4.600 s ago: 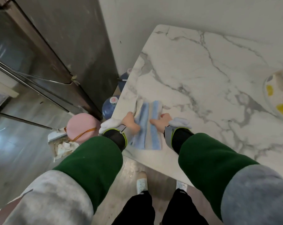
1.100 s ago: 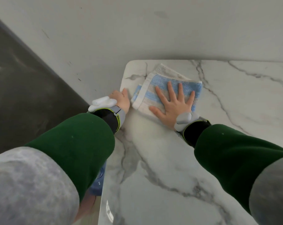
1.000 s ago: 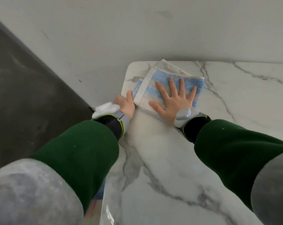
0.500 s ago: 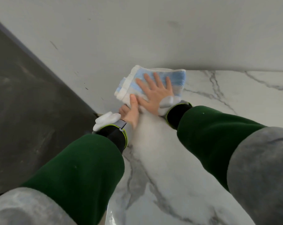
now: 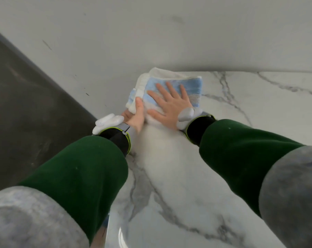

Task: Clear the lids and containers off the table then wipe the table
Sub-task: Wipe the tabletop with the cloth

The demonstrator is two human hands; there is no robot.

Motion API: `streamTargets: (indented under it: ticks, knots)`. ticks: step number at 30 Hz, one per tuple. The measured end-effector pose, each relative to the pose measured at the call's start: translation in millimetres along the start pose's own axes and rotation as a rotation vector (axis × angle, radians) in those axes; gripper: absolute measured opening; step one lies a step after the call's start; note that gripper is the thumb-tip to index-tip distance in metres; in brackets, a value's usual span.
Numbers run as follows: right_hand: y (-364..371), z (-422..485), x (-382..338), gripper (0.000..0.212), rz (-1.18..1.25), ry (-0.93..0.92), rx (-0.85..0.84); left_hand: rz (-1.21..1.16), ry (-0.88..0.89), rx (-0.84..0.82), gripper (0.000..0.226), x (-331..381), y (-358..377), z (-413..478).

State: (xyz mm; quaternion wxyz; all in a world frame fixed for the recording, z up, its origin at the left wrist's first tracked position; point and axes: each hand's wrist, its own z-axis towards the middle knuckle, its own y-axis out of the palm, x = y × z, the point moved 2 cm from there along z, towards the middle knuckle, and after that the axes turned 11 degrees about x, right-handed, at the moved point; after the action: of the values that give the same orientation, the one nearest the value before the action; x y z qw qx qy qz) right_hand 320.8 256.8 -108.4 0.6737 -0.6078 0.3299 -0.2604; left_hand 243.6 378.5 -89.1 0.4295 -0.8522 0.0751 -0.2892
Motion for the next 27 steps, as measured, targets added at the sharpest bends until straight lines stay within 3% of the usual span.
streamTargets:
  ticks: [2, 6, 9, 11, 16, 18, 20, 22, 24, 27]
  knots:
    - [-4.0, -11.3, 37.4, 0.069, 0.008, 0.089, 0.041, 0.009, 0.007, 0.001, 0.082, 0.5, -0.2, 1.2]
    - [-22.7, -46.6, 125.1, 0.070, -0.051, 0.490, 0.007, -0.001, 0.014, 0.014, 0.086, 3.3, 3.2, -3.0]
    - [-26.7, -56.3, 120.5, 0.071, -0.075, 0.654, -0.025, 0.003, 0.024, 0.028, 0.088, 2.0, 6.2, -4.0]
    - [-22.5, -52.7, 84.3, 0.071, -0.027, 0.599, 0.002, 0.002, 0.036, 0.032, 0.087, 0.9, 6.6, -3.2]
    - [-3.1, -64.8, -26.0, 0.069, 0.027, 0.157, 0.045, -0.269, -0.037, 0.086, 0.082, -9.7, -4.9, -4.4]
    - [-0.4, -78.9, -28.3, 0.067, 0.020, 0.013, 0.025, -0.318, -0.099, 0.027, 0.085, -13.0, -8.9, -9.5]
    - [-4.0, -93.3, 0.7, 0.066, 0.019, 0.007, 0.036, -0.355, -0.098, 0.038, 0.081, -13.1, -11.6, -11.8]
    - [-12.5, -112.6, 45.2, 0.067, 0.017, 0.208, 0.048, -0.343, -0.115, 0.082, 0.078, -11.6, -16.1, -19.5]
    - [-20.2, -133.9, 81.3, 0.068, -0.013, 0.471, 0.013, -0.324, -0.085, 0.023, 0.076, -12.6, -16.1, -25.5]
    - [-24.1, -141.7, 74.6, 0.070, -0.040, 0.672, -0.022, -0.370, -0.042, -0.012, 0.073, -17.6, -14.9, -30.1]
